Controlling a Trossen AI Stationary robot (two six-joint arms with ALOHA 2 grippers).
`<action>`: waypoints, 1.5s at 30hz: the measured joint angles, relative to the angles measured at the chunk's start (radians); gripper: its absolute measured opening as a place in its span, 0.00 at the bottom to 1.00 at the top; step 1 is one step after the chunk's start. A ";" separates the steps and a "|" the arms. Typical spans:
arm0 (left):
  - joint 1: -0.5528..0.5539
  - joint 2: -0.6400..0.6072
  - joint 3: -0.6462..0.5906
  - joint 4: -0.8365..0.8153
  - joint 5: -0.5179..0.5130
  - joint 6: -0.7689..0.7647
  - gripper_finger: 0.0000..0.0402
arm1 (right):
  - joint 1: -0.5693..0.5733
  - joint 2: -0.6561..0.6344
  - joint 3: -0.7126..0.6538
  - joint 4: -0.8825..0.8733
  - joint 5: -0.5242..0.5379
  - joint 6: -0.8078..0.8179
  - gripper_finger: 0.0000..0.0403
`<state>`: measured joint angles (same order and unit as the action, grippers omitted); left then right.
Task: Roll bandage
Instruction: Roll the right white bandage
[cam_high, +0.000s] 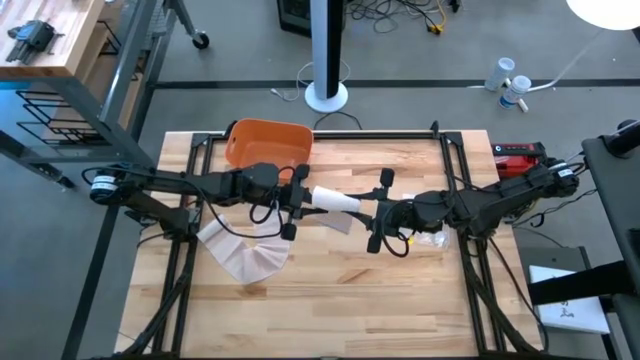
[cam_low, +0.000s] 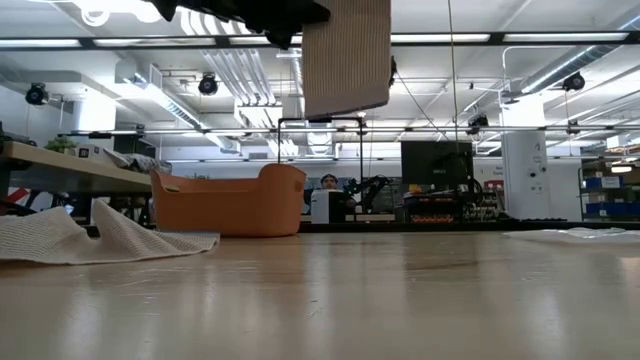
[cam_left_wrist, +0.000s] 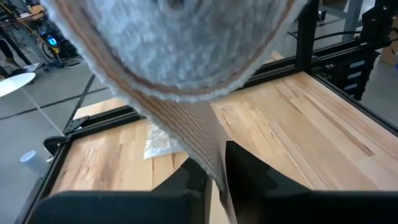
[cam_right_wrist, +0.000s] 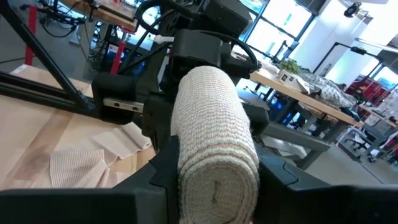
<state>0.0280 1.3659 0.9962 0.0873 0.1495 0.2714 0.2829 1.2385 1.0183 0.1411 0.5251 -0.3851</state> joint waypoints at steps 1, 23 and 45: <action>0.000 0.000 0.000 -0.007 0.005 0.000 0.11 | 0.000 0.000 0.000 0.002 0.000 0.000 0.30; 0.000 0.009 -0.010 -0.126 0.017 0.009 0.45 | 0.001 -0.059 0.011 0.026 0.002 -0.009 0.30; -0.003 0.097 -0.015 -0.071 0.029 -0.047 0.27 | 0.001 -0.092 0.027 -0.013 0.029 -0.008 0.30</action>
<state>0.0246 1.4631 0.9810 0.0167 0.1784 0.2245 0.2836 1.1469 1.0451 0.1279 0.5545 -0.3931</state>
